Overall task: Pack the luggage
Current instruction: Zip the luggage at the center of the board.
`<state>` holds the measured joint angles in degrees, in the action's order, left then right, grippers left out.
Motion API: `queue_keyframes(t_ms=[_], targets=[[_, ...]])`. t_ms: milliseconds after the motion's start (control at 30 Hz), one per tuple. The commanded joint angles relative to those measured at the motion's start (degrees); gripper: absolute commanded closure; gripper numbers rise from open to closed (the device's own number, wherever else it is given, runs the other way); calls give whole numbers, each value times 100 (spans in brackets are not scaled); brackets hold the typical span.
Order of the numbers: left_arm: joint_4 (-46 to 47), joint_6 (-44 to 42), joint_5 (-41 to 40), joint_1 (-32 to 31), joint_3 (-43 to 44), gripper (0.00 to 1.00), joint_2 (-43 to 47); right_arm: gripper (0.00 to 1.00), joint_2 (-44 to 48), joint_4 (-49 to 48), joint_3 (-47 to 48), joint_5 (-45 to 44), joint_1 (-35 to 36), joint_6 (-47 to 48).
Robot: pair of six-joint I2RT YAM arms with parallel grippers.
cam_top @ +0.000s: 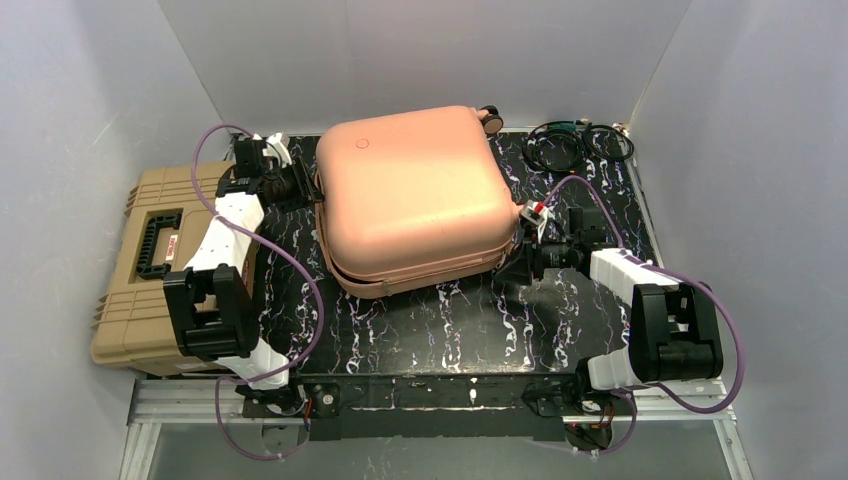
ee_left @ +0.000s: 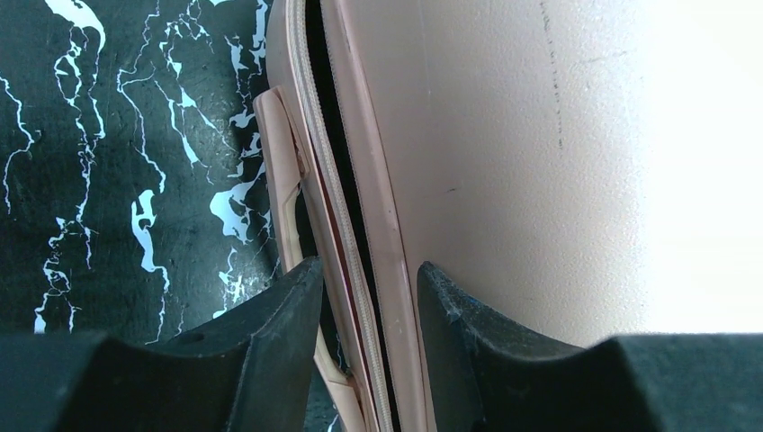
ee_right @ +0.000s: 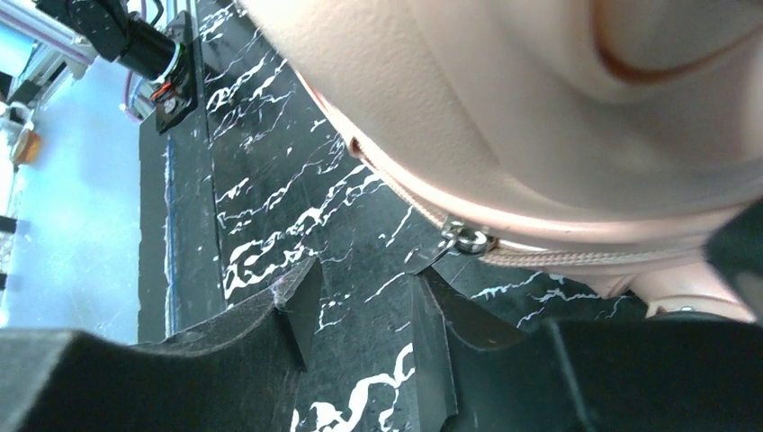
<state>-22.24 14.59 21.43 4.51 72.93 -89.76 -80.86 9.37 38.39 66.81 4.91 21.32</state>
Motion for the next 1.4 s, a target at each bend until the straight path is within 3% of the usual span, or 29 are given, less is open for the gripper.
queue_keyframes(t_ms=[0, 267, 433, 567, 1000, 1233, 1367], targets=[[61, 44, 325, -135, -117, 58, 321, 52, -25, -1045, -148, -242, -7, -745], [96, 0, 326, -131, -237, 58, 350, 51, 302, -2159, -478, -801, -8, -1432], [106, -53, 294, -129, -291, 58, 314, 72, 202, -2187, -419, -751, -14, -1529], [44, -184, 27, -119, -378, 58, 314, 98, 350, -1998, -415, -1068, -94, -1384], [-77, -260, -477, -74, -527, 57, -143, 99, 824, -1590, -369, -3095, -241, -1275], [-35, -245, -713, -71, -580, 58, -104, 99, 778, -1565, -320, -3043, -243, -1332], [356, 139, -712, 165, -657, 63, 499, 99, 790, -1512, -309, -3034, -236, -1294]])
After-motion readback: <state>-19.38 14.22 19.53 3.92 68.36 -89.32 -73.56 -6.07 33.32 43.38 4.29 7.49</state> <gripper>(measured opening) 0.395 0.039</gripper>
